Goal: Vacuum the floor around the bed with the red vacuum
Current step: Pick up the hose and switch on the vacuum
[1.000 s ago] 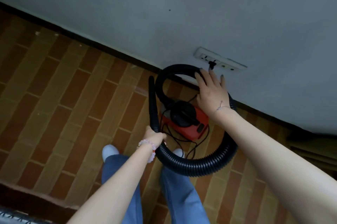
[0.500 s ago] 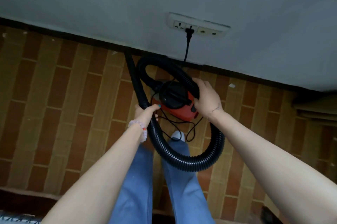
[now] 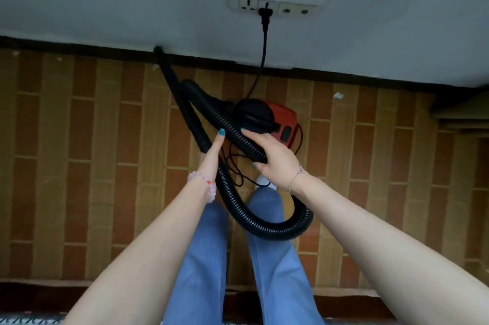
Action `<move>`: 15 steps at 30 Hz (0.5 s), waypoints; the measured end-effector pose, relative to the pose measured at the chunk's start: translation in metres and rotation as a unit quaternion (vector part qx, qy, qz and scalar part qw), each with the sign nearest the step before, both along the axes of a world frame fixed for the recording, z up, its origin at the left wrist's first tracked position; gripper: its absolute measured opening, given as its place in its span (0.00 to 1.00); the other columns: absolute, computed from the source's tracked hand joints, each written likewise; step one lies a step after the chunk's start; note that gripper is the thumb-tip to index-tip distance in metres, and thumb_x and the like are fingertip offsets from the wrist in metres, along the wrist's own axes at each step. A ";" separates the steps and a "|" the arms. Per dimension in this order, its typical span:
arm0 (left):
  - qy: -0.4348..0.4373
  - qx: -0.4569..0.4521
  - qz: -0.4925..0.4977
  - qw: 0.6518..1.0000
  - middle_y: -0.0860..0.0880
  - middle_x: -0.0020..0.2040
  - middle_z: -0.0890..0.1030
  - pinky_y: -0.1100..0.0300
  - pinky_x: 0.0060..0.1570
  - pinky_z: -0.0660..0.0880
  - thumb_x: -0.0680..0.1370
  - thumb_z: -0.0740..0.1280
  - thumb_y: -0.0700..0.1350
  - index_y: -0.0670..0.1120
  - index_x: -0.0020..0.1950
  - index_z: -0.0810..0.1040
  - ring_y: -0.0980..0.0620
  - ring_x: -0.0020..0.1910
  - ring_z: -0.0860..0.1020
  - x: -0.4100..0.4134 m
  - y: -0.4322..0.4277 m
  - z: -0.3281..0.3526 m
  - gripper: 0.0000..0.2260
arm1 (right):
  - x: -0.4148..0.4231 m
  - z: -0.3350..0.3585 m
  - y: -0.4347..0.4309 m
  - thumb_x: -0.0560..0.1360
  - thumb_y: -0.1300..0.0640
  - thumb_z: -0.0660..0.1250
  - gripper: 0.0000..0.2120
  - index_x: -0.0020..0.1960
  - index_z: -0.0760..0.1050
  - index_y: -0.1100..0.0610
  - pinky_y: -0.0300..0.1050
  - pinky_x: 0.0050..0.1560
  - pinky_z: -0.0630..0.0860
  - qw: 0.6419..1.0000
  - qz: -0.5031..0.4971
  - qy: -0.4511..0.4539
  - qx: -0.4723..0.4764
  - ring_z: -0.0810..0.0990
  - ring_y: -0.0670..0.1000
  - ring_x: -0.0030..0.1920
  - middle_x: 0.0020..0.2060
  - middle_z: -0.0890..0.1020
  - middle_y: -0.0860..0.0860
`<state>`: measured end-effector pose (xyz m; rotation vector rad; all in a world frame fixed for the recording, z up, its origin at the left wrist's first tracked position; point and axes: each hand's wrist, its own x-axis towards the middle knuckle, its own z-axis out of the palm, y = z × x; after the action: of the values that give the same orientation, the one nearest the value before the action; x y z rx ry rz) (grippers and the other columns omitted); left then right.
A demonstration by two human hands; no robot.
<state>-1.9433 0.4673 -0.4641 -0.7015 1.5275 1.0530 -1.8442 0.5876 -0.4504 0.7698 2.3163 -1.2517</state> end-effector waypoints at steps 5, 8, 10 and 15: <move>0.017 0.003 -0.016 1.000 0.47 0.58 0.78 0.51 0.57 0.76 0.57 0.76 0.67 0.47 0.67 0.67 0.49 0.55 0.78 -0.002 -0.004 -0.003 0.45 | -0.009 -0.011 -0.030 0.73 0.64 0.68 0.35 0.75 0.59 0.46 0.47 0.65 0.69 0.999 0.018 -0.016 -0.034 0.70 0.52 0.67 0.67 0.71 0.50; 0.042 -0.018 -0.005 0.999 0.50 0.46 0.77 0.58 0.42 0.75 0.71 0.72 0.54 0.47 0.50 0.70 0.54 0.44 0.77 -0.006 -0.008 -0.010 0.17 | -0.010 -0.014 -0.034 0.72 0.63 0.70 0.36 0.75 0.59 0.49 0.42 0.64 0.69 0.996 -0.026 -0.028 -0.078 0.72 0.52 0.65 0.66 0.74 0.51; 0.051 -0.027 -0.014 0.998 0.50 0.45 0.76 0.56 0.47 0.75 0.71 0.73 0.52 0.47 0.53 0.68 0.54 0.44 0.76 -0.007 -0.007 -0.013 0.19 | -0.006 -0.015 -0.032 0.71 0.61 0.72 0.36 0.75 0.61 0.51 0.38 0.58 0.71 0.992 -0.052 -0.050 -0.102 0.76 0.51 0.63 0.65 0.76 0.51; 0.064 -0.050 -0.011 0.997 0.47 0.48 0.77 0.54 0.48 0.77 0.68 0.74 0.52 0.47 0.56 0.63 0.49 0.47 0.79 -0.001 0.002 -0.022 0.25 | 0.005 -0.021 -0.022 0.70 0.58 0.74 0.33 0.72 0.67 0.52 0.36 0.60 0.72 0.989 -0.069 -0.061 -0.114 0.78 0.47 0.58 0.59 0.80 0.50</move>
<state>-1.9440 0.4691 -0.4863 -0.6960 1.7041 1.0273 -1.8393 0.5655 -0.4714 0.9124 2.0095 -1.4545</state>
